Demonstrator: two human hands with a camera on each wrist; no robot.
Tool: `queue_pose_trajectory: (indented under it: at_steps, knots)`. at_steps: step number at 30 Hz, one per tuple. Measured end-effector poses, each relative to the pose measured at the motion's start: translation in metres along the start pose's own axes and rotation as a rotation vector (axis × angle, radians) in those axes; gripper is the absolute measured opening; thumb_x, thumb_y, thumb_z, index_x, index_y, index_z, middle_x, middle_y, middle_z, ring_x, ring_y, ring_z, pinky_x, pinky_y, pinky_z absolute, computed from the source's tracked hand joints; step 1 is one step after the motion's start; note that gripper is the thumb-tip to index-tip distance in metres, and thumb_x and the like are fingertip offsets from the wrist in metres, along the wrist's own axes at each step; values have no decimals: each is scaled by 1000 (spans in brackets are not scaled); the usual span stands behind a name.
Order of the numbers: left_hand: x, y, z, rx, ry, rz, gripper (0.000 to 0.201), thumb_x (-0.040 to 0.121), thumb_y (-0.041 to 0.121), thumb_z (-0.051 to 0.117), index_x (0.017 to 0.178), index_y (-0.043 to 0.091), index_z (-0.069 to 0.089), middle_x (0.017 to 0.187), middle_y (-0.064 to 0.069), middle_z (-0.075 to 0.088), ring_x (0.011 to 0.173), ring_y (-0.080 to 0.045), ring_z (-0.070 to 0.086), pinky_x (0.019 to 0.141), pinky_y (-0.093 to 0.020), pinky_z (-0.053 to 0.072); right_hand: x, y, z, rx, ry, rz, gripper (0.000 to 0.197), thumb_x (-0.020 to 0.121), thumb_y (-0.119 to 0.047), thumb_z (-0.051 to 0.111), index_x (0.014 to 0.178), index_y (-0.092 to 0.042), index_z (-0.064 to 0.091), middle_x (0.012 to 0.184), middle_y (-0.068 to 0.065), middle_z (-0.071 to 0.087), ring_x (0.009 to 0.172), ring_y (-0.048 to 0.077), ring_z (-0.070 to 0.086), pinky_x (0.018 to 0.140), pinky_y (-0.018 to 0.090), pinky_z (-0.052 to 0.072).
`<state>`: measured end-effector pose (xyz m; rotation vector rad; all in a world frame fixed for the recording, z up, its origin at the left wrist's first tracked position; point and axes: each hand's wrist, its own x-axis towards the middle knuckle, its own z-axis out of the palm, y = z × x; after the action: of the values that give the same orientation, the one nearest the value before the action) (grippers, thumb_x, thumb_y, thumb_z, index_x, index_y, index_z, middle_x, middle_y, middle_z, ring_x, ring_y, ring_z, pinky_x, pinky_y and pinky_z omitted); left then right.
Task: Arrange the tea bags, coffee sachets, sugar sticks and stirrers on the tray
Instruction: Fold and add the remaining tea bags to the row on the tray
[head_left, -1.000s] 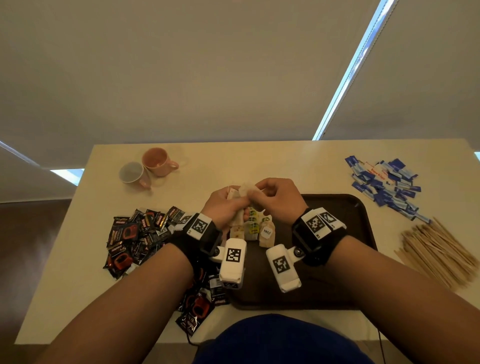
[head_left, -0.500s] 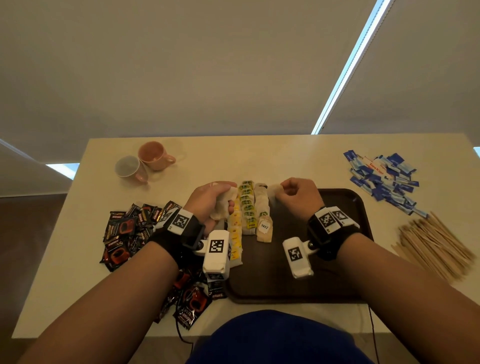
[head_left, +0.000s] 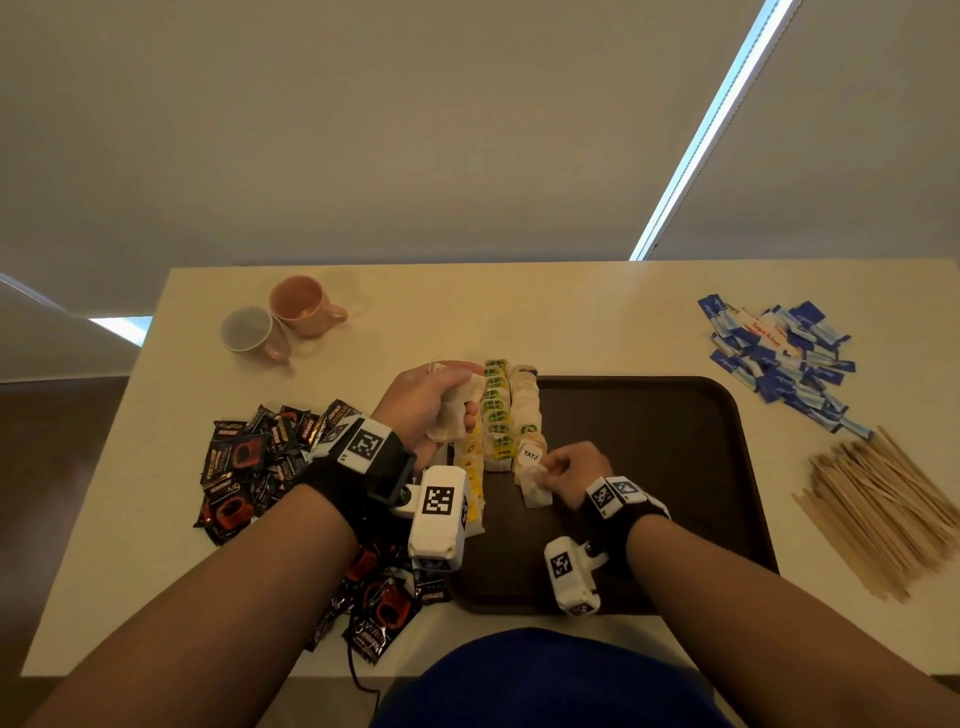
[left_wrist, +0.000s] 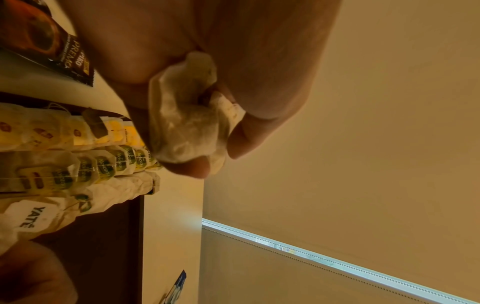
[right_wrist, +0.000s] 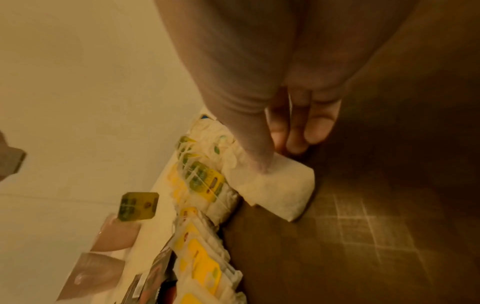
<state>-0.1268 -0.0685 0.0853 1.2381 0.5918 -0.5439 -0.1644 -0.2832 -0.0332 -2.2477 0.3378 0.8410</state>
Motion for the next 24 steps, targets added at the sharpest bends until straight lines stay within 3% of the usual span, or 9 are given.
queue_pose_trajectory:
  at_steps: [7,13,17,19,24]
  knots:
    - [0,3,0,-2,8,8,18,99,9,52,99,4,70,94,-24,57,54,-19,56,48,-27,49,6,-3,2,97,109,63,12,81,-19,80,79,-22,68,79,0,73,76,16,71,80,36,61]
    - [-2,3,3,-39,-41,-17,22,99,10,48,105,0,67,99,-24,56,59,-21,56,50,-27,50,3,-12,-11,92,127,79,22,77,-20,83,86,-21,62,83,0,71,74,15,71,76,35,61]
    - [-12,9,6,-192,-123,-87,35,95,13,34,109,-5,62,91,-22,61,60,-24,54,49,-26,49,-9,-39,-37,-2,247,-164,10,87,-27,73,92,-19,70,85,-7,68,82,9,63,79,27,54]
    - [-16,11,7,-201,-150,-92,41,93,13,29,111,-7,61,87,-22,65,60,-25,53,51,-27,49,-21,-66,-52,45,282,-345,17,91,-31,68,94,-16,74,86,-6,71,80,8,63,77,25,53]
    - [-20,11,10,-70,-132,-47,46,88,2,29,124,-8,56,82,-19,59,60,-23,56,52,-30,50,-41,-116,-70,14,191,-613,26,90,-42,66,98,-20,76,91,-10,71,78,5,62,68,18,47]
